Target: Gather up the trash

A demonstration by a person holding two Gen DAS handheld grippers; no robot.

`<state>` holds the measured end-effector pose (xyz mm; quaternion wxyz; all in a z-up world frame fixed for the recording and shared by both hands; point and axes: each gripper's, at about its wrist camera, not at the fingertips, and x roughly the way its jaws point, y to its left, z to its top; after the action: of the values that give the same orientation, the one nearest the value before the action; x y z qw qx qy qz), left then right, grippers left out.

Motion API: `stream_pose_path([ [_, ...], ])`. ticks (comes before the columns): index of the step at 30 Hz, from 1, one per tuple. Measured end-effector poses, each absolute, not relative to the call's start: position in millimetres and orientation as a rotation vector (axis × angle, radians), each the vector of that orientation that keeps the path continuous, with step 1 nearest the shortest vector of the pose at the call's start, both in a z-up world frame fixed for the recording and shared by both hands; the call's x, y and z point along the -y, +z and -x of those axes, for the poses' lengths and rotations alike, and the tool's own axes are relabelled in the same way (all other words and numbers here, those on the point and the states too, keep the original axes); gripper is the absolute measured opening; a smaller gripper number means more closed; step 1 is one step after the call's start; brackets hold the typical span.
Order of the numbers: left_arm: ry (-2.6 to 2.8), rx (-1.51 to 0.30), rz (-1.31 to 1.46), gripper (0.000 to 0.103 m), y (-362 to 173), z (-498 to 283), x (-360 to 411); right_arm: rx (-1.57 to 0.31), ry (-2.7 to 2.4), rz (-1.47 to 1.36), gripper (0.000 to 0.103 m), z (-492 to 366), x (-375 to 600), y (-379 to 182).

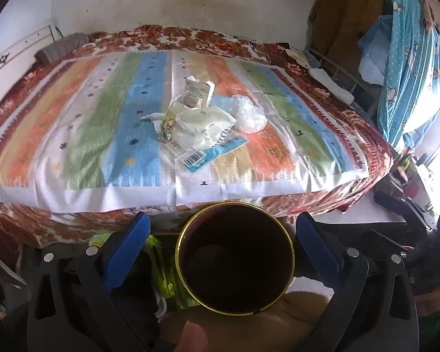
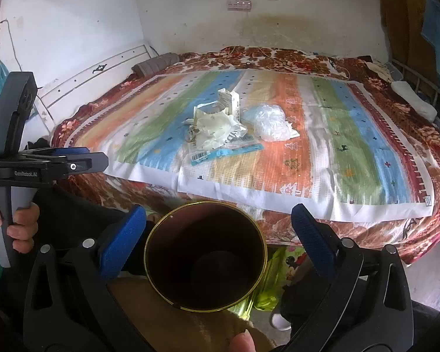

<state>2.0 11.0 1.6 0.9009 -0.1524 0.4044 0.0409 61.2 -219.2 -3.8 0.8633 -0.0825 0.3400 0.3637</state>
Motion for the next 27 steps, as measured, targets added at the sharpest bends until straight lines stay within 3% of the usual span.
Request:
stream_pose_path([
  [27,0.072,-0.806,0.366,0.097,7.8,-2.5,-15.9,-0.732,0.78,0.162,0.094,-63.9,217.9,-1.9],
])
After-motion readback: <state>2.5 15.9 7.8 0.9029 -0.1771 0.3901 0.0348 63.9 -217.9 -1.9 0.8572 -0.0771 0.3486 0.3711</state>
